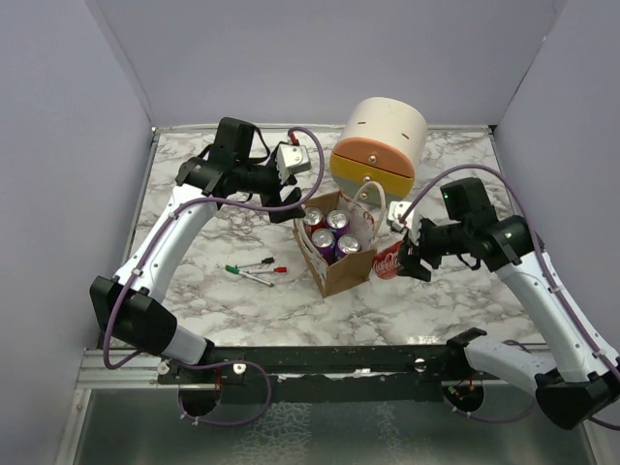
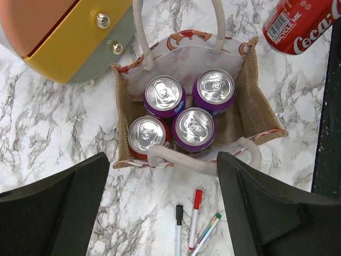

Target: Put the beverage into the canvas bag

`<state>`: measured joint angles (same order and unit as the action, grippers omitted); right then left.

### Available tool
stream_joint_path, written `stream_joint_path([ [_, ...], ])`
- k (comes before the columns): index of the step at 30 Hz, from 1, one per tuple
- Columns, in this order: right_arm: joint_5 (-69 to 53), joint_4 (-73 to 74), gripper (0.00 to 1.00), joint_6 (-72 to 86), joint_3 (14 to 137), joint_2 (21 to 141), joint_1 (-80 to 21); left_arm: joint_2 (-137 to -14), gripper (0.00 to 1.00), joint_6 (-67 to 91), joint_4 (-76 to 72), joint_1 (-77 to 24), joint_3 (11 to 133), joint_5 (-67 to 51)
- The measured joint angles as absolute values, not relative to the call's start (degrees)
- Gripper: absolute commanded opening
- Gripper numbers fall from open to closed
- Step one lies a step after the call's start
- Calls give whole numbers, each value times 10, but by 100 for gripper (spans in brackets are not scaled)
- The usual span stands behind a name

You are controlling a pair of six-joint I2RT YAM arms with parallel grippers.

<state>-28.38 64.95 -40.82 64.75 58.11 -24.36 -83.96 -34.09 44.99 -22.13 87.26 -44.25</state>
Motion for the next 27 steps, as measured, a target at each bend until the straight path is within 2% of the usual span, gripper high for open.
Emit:
stream_joint_path([
  [9,-369,630,29,-382,767,641,-244,-843,81,-305,444,-214,874,-483],
  [16,-389,552,27,-342,780,696,-244,-837,76,-223,371,-207,836,-480],
  [27,-375,472,25,-306,787,784,-289,-831,76,-194,326,-207,768,-470],
])
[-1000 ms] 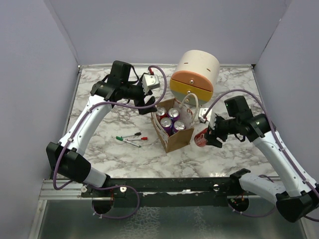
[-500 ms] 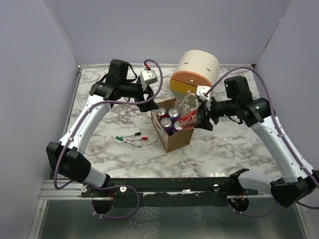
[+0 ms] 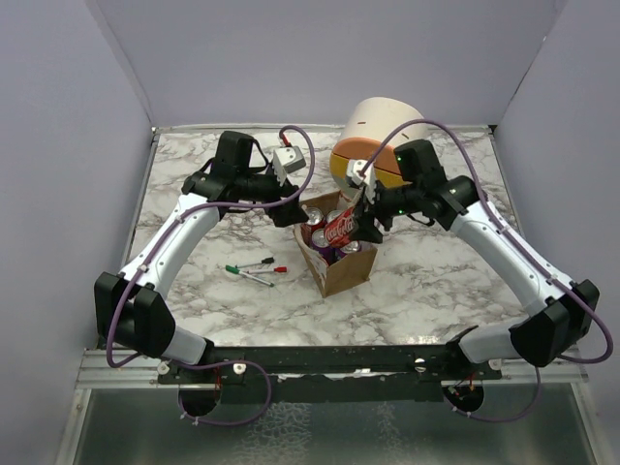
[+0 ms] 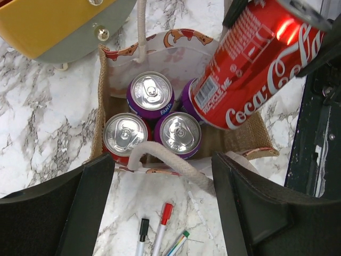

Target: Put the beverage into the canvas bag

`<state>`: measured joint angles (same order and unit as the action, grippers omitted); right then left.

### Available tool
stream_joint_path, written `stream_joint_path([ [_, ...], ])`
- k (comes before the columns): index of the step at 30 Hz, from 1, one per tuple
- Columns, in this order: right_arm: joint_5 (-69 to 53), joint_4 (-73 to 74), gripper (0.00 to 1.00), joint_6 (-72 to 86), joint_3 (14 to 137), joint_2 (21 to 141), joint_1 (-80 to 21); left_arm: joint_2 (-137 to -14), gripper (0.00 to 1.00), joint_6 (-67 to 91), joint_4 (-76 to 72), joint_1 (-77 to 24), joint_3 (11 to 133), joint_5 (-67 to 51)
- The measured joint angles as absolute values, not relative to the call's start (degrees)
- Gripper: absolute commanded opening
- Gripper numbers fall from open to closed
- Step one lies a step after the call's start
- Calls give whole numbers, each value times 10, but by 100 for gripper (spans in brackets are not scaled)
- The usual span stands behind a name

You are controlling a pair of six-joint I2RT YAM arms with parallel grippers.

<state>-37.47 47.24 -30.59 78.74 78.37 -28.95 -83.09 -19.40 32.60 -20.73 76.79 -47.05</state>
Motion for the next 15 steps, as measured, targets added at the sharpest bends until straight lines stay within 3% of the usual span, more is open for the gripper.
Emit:
stream_joint_path([
  [15,-336,540,21,-333,800,825,-350,-829,75,-203,322,-207,762,-470],
])
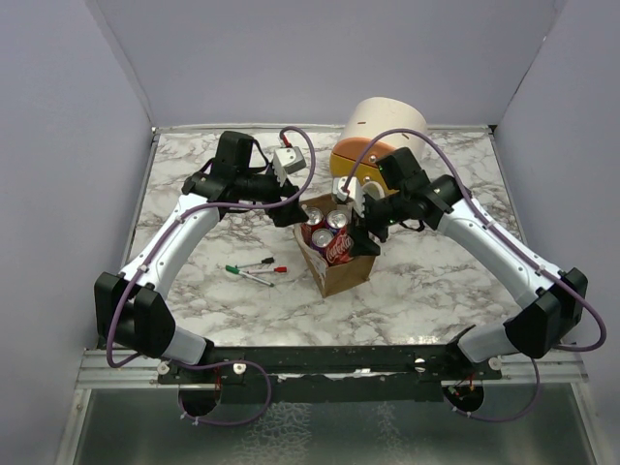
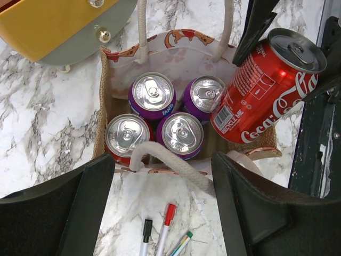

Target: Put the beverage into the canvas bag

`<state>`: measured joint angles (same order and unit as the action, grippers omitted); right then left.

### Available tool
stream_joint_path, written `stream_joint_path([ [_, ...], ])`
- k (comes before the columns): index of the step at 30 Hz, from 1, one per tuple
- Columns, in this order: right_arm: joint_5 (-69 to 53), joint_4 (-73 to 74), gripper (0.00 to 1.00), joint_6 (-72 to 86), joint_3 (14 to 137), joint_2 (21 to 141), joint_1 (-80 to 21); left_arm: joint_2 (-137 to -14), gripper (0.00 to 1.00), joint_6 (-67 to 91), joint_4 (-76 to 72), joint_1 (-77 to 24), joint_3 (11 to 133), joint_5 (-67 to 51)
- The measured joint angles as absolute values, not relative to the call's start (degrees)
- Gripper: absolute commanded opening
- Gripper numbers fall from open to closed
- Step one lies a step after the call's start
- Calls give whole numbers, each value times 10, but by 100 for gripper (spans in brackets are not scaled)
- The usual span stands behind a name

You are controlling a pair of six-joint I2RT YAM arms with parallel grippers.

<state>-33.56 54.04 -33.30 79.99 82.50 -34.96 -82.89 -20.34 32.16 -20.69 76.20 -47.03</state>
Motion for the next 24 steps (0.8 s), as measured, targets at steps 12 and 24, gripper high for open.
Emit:
stream_joint_path([
  [12,-335,571,20,-350,804,829,-359,-829,75,-214,322,-207,762,-470],
  [24,-306,571,21,-330,804,868,-380,-829,75,-239,322,-207,753,-475],
])
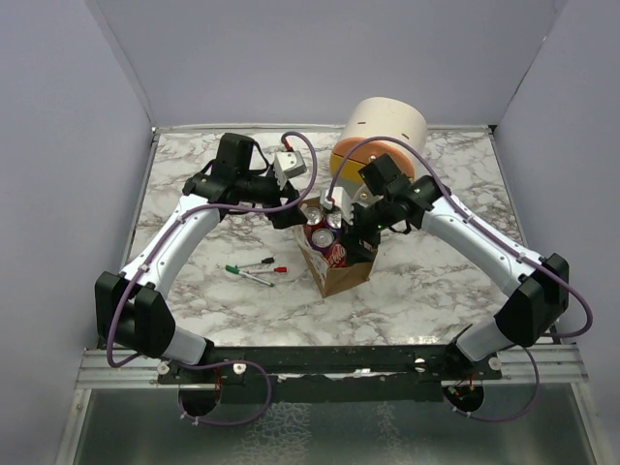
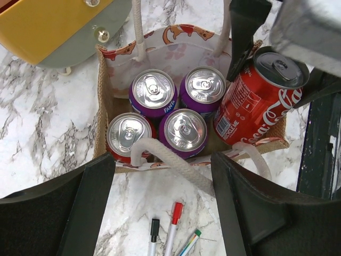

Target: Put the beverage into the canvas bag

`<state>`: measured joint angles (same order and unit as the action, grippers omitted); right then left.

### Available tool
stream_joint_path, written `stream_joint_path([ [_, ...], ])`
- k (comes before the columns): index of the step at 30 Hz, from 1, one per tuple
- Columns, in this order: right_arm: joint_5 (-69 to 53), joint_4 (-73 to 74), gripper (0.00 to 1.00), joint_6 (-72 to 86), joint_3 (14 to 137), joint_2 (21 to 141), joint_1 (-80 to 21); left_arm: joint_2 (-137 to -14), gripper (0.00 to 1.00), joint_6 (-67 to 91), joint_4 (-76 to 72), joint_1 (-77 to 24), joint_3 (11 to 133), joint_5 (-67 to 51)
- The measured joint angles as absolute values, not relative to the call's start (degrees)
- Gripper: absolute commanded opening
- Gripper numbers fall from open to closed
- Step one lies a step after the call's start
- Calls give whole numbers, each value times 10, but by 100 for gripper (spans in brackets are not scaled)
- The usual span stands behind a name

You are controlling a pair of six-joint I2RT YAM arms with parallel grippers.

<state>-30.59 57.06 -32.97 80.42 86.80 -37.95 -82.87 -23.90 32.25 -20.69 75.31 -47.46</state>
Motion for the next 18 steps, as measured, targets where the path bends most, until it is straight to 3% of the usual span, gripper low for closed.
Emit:
stream_joint_path([
  [9,-278,572,23,-307,807,895,-392,-826,74,-253,327,-206,753,-482],
  [18,-259,571,33,-278,814,911,-404,-817,74,-265,331,-203,750,-485],
])
